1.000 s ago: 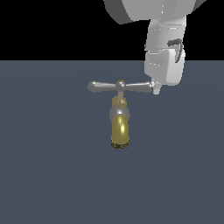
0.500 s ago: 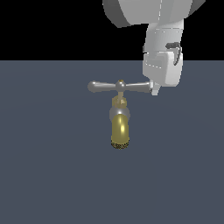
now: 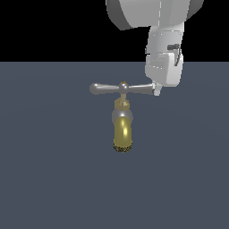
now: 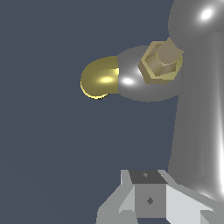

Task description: Turn on the faucet by rotating a designated handle.

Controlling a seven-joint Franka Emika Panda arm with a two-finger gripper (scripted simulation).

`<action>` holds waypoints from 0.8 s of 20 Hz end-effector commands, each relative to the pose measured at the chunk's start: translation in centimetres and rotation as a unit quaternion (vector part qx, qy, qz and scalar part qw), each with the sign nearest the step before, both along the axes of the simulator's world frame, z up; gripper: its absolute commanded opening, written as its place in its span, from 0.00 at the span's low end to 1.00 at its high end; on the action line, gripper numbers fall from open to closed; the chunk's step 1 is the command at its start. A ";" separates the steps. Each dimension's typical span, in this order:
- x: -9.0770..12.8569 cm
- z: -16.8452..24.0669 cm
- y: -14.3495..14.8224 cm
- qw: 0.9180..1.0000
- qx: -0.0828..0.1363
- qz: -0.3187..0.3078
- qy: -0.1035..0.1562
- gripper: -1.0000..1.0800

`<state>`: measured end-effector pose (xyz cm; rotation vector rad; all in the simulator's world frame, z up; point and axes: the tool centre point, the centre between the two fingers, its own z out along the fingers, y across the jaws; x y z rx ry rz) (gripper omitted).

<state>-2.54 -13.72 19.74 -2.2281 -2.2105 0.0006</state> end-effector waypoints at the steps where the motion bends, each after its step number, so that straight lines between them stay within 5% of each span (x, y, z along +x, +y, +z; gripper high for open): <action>1: 0.9 0.0 -0.1 1.000 -0.001 0.001 -0.001 0.00; 16: 5.1 0.0 -0.5 1.000 -0.001 0.001 -0.001 0.00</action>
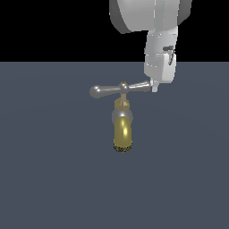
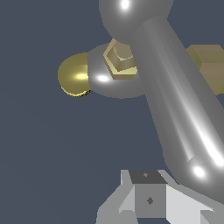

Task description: Turn on the faucet by rotating a designated handle.

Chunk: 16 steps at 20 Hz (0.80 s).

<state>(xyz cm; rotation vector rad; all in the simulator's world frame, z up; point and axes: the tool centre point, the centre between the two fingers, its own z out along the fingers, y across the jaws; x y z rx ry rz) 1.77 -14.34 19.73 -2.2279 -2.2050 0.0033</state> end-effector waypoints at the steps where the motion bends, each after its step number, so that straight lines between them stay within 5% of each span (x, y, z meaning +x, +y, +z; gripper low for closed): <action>1: 1.1 0.0 0.0 1.000 -0.002 0.002 -0.003 0.00; 16: 4.6 0.0 1.6 1.000 -0.001 0.000 -0.002 0.00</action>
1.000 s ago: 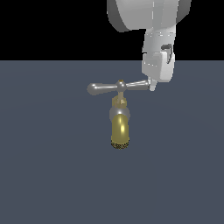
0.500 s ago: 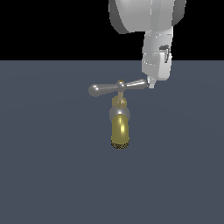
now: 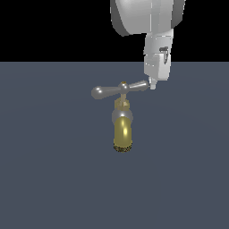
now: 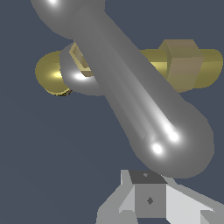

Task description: Turn on the faucet by rotating a designated handle.

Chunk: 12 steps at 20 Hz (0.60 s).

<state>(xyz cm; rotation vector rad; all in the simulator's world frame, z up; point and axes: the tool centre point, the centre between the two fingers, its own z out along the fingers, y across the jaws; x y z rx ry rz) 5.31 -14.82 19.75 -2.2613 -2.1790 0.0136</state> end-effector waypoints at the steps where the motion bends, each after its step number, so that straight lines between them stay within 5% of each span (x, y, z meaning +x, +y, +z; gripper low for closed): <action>1: 1.4 0.0 2.4 1.000 0.003 0.013 -0.002 0.00; 12: 4.6 0.0 4.9 1.000 0.003 0.015 -0.003 0.00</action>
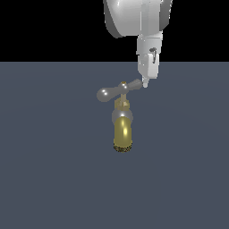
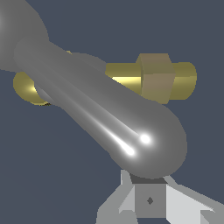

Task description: Turn on the faucet by rotating a designated handle.

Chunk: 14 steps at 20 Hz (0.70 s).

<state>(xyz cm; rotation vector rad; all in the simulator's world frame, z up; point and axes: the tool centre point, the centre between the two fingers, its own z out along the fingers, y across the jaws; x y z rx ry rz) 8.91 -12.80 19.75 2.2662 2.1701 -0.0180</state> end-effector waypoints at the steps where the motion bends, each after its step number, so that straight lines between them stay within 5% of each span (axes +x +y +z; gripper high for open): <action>1: 1.3 0.0 3.1 1.000 0.006 0.018 -0.002 0.00; 6: 2.4 0.0 3.9 1.000 0.005 0.018 -0.003 0.00; 7: 1.7 0.0 1.2 1.000 -0.001 0.001 -0.001 0.00; 14: 2.6 0.0 7.2 1.000 0.002 0.010 -0.002 0.00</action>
